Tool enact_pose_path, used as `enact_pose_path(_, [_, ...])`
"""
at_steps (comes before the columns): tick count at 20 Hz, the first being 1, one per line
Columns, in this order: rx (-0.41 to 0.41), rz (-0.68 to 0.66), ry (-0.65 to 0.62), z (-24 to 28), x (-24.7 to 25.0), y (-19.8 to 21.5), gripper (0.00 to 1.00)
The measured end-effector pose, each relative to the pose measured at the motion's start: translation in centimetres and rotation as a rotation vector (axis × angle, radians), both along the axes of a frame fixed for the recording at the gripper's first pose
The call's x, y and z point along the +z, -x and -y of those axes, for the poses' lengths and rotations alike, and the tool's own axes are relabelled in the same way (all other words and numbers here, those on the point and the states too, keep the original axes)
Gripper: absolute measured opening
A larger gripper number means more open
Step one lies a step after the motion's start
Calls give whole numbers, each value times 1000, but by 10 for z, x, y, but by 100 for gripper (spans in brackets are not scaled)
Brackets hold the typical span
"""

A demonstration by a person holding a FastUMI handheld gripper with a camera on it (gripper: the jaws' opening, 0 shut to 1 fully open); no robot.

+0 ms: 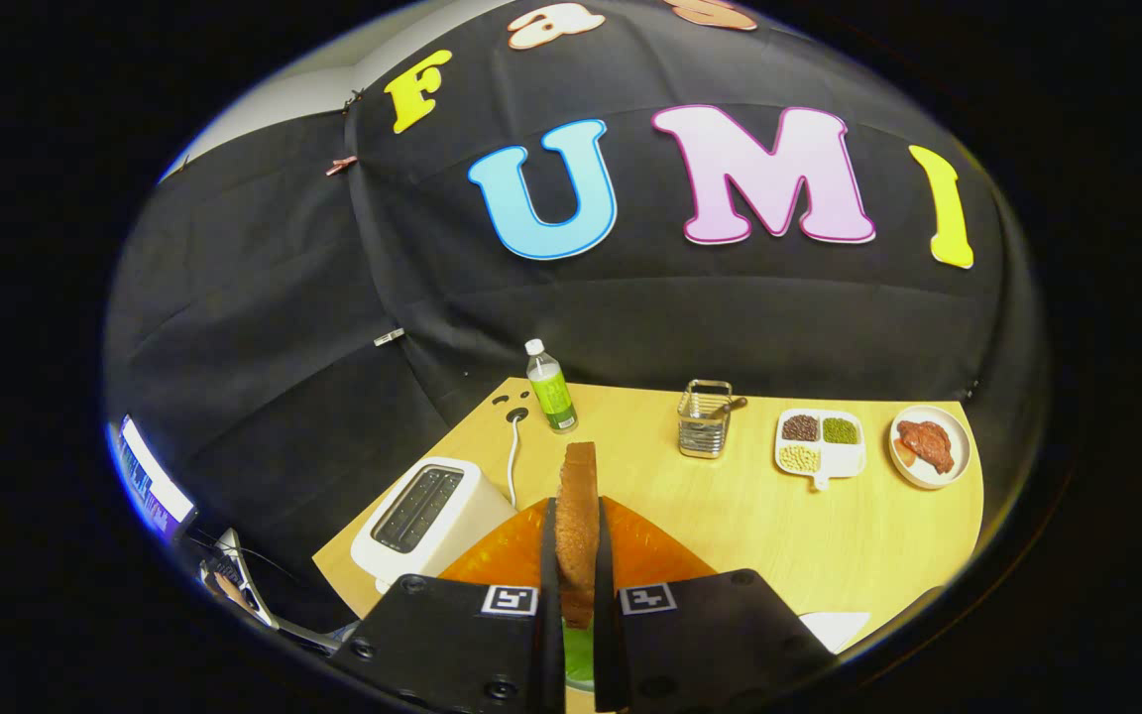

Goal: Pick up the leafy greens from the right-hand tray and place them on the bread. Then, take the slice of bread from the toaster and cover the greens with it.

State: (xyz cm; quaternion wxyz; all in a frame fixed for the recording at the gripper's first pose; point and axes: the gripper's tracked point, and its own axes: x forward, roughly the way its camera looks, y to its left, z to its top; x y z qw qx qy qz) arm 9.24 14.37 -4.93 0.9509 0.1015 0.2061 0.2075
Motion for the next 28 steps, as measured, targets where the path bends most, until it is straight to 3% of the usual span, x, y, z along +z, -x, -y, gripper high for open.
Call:
enact_pose_path(9, [115,-120,-148,-19,-75,34,15])
enact_pose_path(13, [113,-142,-187,-31,-104,29,15])
enact_pose_path(19, [45,-187,-222,-26,-145,8,15])
enact_pose_path(26, [-68,-299,-283,-3,-201,11,16])
enact_pose_path(28, [-109,-318,-249,8,-214,13,21])
